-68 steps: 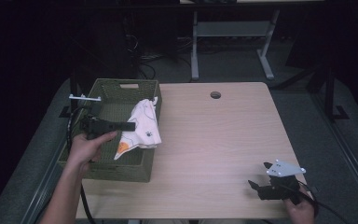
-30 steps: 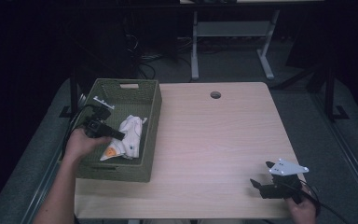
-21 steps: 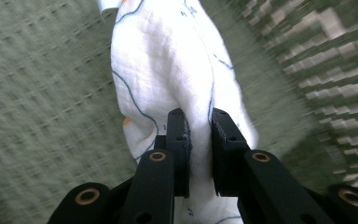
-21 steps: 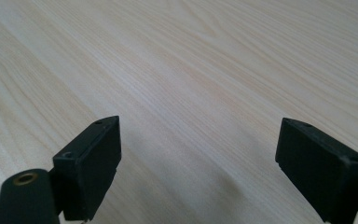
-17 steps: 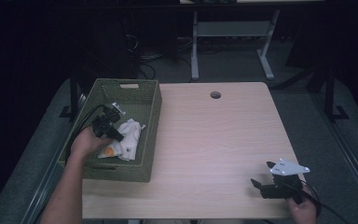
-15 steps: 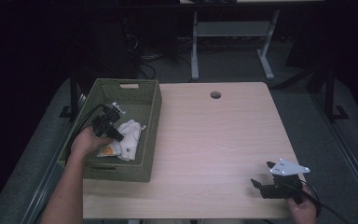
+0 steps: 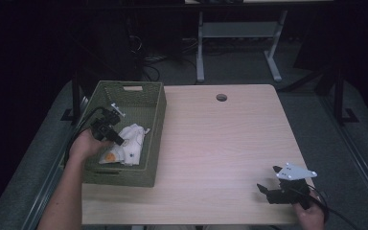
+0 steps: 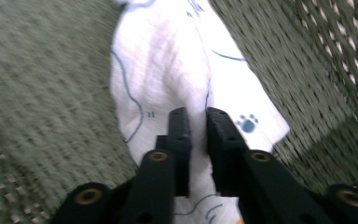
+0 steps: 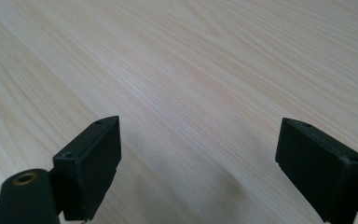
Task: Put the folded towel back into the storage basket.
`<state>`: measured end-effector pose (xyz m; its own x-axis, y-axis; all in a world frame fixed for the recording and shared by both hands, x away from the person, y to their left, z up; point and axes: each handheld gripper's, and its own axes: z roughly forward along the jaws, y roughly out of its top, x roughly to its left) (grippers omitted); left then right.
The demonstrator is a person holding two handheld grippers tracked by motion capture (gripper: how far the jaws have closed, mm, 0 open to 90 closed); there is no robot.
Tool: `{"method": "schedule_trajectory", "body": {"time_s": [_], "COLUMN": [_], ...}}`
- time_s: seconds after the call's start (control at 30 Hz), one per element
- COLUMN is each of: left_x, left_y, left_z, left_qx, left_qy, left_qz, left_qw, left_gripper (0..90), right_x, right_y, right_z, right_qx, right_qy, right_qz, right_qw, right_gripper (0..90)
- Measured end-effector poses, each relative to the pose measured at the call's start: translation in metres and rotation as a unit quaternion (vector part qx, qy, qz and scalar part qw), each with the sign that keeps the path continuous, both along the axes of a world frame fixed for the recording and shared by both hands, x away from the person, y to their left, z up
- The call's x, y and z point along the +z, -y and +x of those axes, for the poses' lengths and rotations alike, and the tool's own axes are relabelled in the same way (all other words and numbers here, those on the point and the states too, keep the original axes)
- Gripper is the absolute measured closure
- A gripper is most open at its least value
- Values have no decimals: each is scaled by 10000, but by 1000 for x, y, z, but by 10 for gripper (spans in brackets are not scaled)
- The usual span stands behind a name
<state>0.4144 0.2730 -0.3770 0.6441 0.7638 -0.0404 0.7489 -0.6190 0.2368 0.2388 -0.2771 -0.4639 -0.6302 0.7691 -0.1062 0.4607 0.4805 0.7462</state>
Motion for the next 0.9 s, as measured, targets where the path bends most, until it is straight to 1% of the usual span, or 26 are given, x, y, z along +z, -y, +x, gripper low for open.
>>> {"method": "schedule_trajectory", "body": {"time_s": [0.03, 0.1, 0.17, 0.23, 0.27, 0.3, 0.33, 0.37, 0.4, 0.43, 0.47, 0.53, 0.57, 0.6, 0.63, 0.67, 0.7, 0.77, 0.8, 0.87, 0.9], "left_x": [-2, -4, -8, -12, -15, -15, -20, -22, -22, -22, -17, -9, -9, -1, -1, 3, 7, 7, 7, 3, 0], "left_y": [2, 4, 8, 11, 13, 13, 15, 16, 16, 16, 13, 7, 7, 1, 1, -2, -6, -8, -9, -10, -10], "left_z": [0, 0, 0, 0, 1, 1, 1, 1, 2, 2, 2, 3, 3, 4, 4, 5, 7, 10, 11, 15, 17], "left_qx": [-59, -88, -126, -165, -183, -183, -209, -226, -215, -215, -128, -6, -6, 120, 120, 196, 315, 428, 544, 608, 612], "left_qy": [-58, -75, -177, -281, -331, -331, -407, -447, -465, -465, -405, -326, -326, -223, -223, -163, -76, -21, 15, 13, -17], "left_qz": [17, 0, 67, 171, 269, 269, 380, 438, 426, 426, 251, 40, 40, -38, -38, -117, -83, 10, 37, 213, 344], "left_qw": [10000, 9999, 9997, 9993, 9989, 9989, 9982, 9978, 9978, 9978, 9988, 9995, 9995, 9997, 9997, 9996, 9994, 9991, 9985, 9979, 9975], "left_gripper": [825, 828, 828, 828, 826, 823, 818, 807, 790, 780, 775, 758, 758, 759, 761, 764, 769, 781, 785, 789, 788], "right_x": [0, 0, 0, 0, 1, 1, 1, 1, 1, 1, 1, 1, 1, 1, 1, 0, 0, 0, 0, -1, -1], "right_y": [0, 0, 0, 0, 0, 0, 0, 0, 0, 0, 1, 1, 1, 1, 1, 0, 0, 0, 0, 0, 0], "right_z": [0, 0, 0, -1, -1, -1, -1, -1, -1, -1, -1, -1, -1, -1, -1, 0, 0, 0, 0, 1, 1], "right_qx": [-2, -5, -13, -16, -9, -5, -5, -8, -5, -5, -17, -27, -27, -28, -28, -19, -14, -16, -24, -30, -29], "right_qy": [2, 1, 7, 2, 8, 20, 23, 23, 27, 27, 14, 12, 12, 4, 4, 7, 5, -4, -14, -32, -35], "right_qz": [0, 8, 23, 26, 25, 25, 24, 23, 22, 22, 20, 22, 22, 29, 29, 10, 14, -9, -1, 2, 5], "right_qw": [10000, 10000, 10000, 10000, 10000, 10000, 10000, 10000, 10000, 10000, 10000, 10000, 10000, 10000, 10000, 10000, 10000, 10000, 10000, 10000, 10000], "right_gripper": [137, 137, 137, 137, 137, 137, 137, 137, 137, 137, 137, 137, 137, 137, 137, 137, 137, 137, 137, 137, 137]}}
